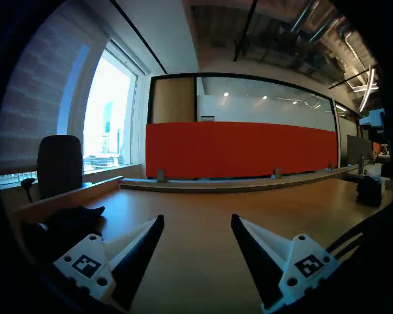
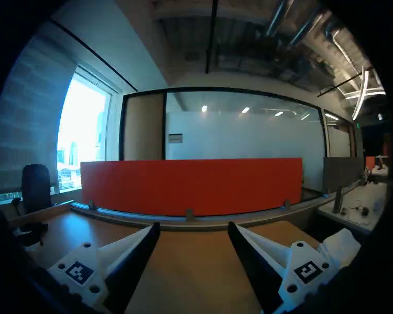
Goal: Fold towel
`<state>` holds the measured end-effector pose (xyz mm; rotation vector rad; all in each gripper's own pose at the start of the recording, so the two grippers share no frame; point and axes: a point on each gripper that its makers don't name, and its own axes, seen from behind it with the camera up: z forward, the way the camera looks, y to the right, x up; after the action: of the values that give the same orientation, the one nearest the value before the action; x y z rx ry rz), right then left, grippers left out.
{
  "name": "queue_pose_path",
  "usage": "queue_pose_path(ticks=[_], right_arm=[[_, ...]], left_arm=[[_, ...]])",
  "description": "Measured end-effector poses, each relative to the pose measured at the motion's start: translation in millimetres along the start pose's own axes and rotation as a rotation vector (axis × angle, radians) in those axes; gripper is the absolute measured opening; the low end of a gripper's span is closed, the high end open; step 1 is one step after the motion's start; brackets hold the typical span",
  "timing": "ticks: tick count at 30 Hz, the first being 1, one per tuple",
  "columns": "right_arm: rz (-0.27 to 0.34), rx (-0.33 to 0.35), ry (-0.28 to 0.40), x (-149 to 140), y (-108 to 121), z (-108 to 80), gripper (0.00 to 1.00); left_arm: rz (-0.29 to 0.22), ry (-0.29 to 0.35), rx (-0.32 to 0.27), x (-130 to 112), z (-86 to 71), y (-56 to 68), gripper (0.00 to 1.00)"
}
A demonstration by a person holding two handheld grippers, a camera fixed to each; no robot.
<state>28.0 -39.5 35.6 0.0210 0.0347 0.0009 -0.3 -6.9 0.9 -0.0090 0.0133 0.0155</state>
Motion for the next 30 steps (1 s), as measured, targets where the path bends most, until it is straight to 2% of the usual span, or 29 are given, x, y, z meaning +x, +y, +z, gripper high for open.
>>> queue_pose_path(ticks=[9,17,21,30], right_arm=[[-0.016,-0.005,0.018,4,7,2.3,1.00],[-0.066,0.002,0.041,2,7,3.0,1.00],[-0.078,-0.015,0.043,-5,14,0.7,1.00],[-0.047,-0.032,0.014,-41,32,-4.7,1.00]], left_arm=[[0.003,0.000,0.001,0,-0.7,0.2,0.95],[0.004,0.000,0.001,1,-1.3,1.5,0.95],[0.004,0.000,0.001,1,-1.3,2.0,0.95],[0.004,0.000,0.000,1,-1.5,2.5,0.95]])
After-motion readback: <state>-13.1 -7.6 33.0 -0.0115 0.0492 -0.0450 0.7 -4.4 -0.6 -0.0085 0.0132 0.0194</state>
